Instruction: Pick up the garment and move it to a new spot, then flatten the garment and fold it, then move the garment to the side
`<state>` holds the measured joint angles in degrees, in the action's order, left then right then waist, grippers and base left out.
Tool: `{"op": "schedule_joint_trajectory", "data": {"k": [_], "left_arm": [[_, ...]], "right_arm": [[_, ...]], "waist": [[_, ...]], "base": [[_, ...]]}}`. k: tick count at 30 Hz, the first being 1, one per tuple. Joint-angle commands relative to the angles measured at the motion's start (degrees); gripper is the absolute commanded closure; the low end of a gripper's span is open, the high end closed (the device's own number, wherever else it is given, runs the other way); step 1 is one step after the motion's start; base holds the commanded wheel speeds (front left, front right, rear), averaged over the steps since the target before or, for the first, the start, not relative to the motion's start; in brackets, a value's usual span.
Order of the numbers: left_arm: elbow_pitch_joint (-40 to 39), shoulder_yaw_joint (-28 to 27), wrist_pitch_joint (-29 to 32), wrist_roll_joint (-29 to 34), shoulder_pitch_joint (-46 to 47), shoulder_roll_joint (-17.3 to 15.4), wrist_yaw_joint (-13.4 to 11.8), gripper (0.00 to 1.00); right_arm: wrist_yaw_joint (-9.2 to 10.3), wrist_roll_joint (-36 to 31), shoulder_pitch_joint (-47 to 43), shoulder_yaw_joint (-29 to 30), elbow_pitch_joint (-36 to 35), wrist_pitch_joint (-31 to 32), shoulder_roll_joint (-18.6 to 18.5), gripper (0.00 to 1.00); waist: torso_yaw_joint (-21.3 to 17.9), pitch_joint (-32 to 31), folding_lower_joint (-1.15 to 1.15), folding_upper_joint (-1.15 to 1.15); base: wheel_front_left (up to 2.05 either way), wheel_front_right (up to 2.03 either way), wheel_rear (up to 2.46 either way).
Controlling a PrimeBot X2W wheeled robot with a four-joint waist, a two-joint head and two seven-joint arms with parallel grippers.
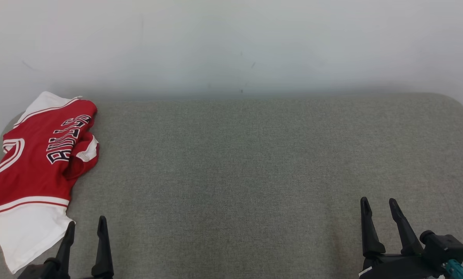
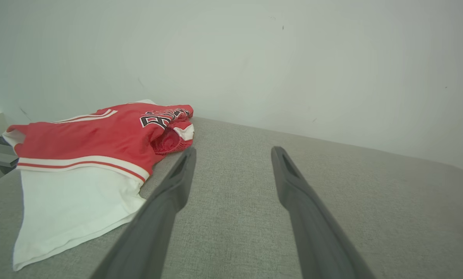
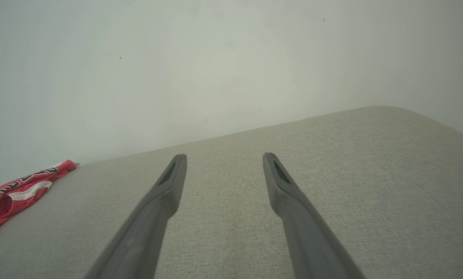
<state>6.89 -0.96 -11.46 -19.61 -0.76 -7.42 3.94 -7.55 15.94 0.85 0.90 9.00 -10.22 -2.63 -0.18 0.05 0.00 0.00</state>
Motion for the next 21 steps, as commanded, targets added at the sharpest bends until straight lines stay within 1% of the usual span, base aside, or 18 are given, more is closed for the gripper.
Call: {"op": "schedule_joint_trajectory", "data": {"k": [1,11,21], "left_arm": [[-0.58,-0.09,-0.41,1.16,-0.34,-0.38,-0.34,0.00],[-1.49,-0.72,-0.77,3.84,-1.10,-1.39,-0.60,0.00],[-2.67,-1.44,1.95,5.50,-1.90,-2.15,-0.92,0.00]], "right_arm": [[0.09,-1.19,-0.49,-0.06,-0.47,-0.61,-0.34,0.00],[0.10,-4.78,-0.78,0.08,-0.96,-1.32,-0.35,0.00],[0.11,-6.91,-1.21,-0.19,-1.61,-1.64,-0.36,0.00]], "waist": [[-0.02,-0.01,0.00,0.00],[-0.05,-0.22,0.00,0.00],[-0.01,-0.54,0.00,0.00]], "base": [[0.00,0.00,0.00],[0.00,0.00,0.00],[0.00,0.00,0.00]]}}
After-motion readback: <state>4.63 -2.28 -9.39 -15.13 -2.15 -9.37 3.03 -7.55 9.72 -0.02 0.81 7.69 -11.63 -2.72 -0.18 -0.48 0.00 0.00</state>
